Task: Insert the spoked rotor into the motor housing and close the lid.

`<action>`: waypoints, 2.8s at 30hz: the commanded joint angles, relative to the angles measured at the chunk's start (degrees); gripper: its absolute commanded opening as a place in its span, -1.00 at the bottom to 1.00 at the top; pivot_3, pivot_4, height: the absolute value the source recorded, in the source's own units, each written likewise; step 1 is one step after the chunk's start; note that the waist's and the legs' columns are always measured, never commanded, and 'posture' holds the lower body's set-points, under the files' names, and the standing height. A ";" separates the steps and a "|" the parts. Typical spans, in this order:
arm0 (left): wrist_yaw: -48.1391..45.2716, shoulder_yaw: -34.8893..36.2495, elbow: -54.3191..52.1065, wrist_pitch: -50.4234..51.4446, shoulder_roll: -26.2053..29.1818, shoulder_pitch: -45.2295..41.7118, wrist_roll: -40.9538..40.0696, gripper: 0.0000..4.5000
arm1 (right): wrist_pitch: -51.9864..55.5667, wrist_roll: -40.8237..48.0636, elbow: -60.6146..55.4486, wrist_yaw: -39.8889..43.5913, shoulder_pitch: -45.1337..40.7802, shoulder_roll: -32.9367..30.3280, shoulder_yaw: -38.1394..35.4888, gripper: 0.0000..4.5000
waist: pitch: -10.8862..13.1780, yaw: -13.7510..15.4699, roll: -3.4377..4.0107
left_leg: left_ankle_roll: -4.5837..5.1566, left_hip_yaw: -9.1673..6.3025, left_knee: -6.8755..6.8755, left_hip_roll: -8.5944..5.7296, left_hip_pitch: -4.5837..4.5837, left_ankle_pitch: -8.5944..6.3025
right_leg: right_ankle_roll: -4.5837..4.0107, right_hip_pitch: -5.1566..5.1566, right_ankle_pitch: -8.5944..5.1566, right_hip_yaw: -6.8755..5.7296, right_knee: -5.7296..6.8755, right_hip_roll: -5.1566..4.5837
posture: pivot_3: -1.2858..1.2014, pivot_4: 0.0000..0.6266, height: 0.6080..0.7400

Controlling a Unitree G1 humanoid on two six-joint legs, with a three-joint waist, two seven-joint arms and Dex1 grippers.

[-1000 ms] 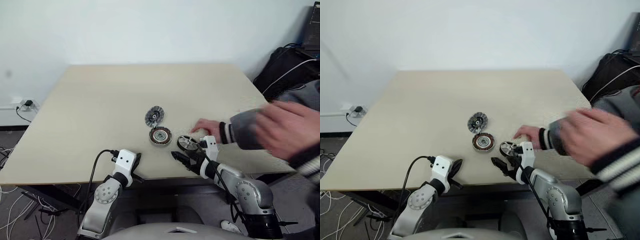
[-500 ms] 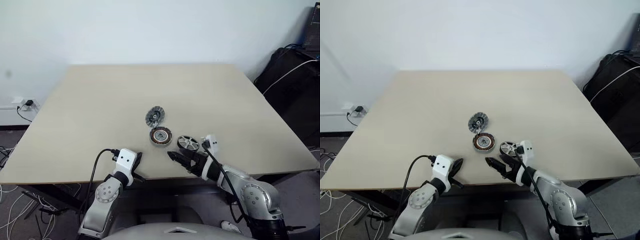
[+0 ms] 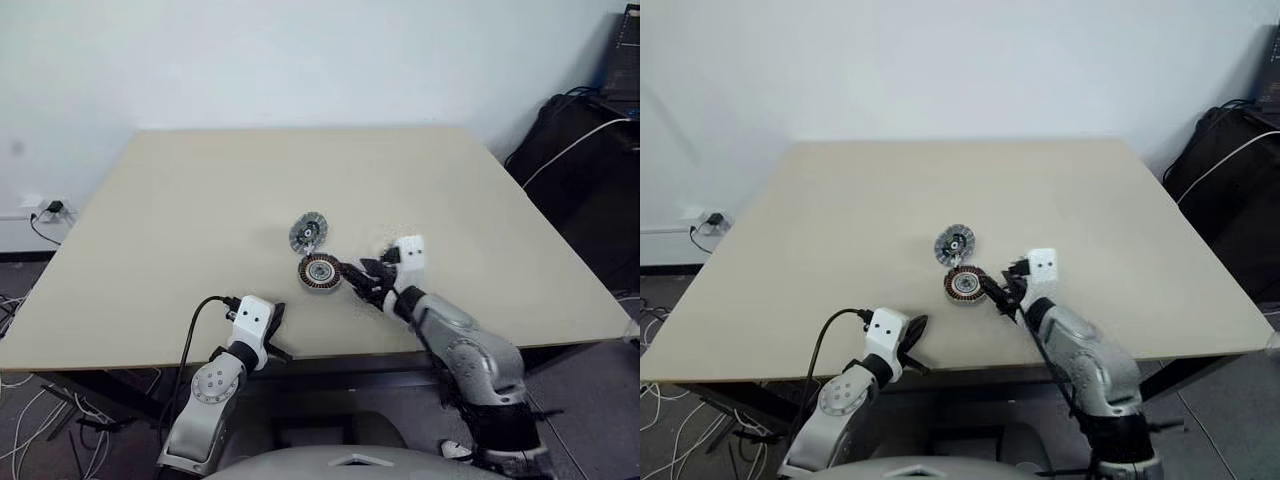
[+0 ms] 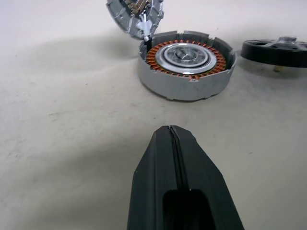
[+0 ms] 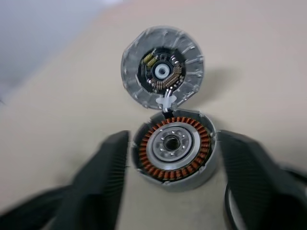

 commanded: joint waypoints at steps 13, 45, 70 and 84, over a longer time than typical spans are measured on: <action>0.79 0.42 -0.21 -1.78 -0.41 -0.86 -0.44 -1.00 | -11.72 -24.74 20.44 -1.82 -12.32 2.89 14.04 -0.98 | 0.00 0.00 -0.02 | -0.04 -0.04 0.00 -0.17 -0.02 0.02 | -0.02 -0.01 0.01 0.00 0.01 -0.01 | 0.03 -1.00 1.00; 1.31 0.43 -0.12 -2.38 -0.57 -0.59 -0.64 -1.00 | -17.12 -29.97 35.98 3.30 -17.57 9.25 12.79 -0.98 | -0.03 -0.50 0.02 | -0.12 -0.06 0.00 -0.17 0.03 0.07 | 0.00 0.02 0.03 -0.01 0.08 0.00 | 0.03 -1.00 1.00; -0.39 -0.25 -0.15 -1.23 -0.04 -0.68 -0.65 -1.00 | -1.65 -15.84 6.57 -2.44 0.79 5.87 -14.43 0.29 | -0.04 -0.28 0.04 | -0.09 -0.07 0.00 -0.17 0.01 0.05 | -0.01 0.01 0.02 0.00 0.07 -0.01 | 0.03 -1.00 1.00; -0.37 0.00 -0.82 -0.64 0.06 0.02 -0.72 -1.00 | 17.39 2.03 7.44 -10.26 -5.40 13.64 -33.33 0.58 | -0.04 -0.13 0.11 | -0.07 -0.06 -0.01 0.11 -0.01 0.04 | -0.01 -0.01 0.02 0.00 0.07 0.00 | 0.03 -1.00 1.00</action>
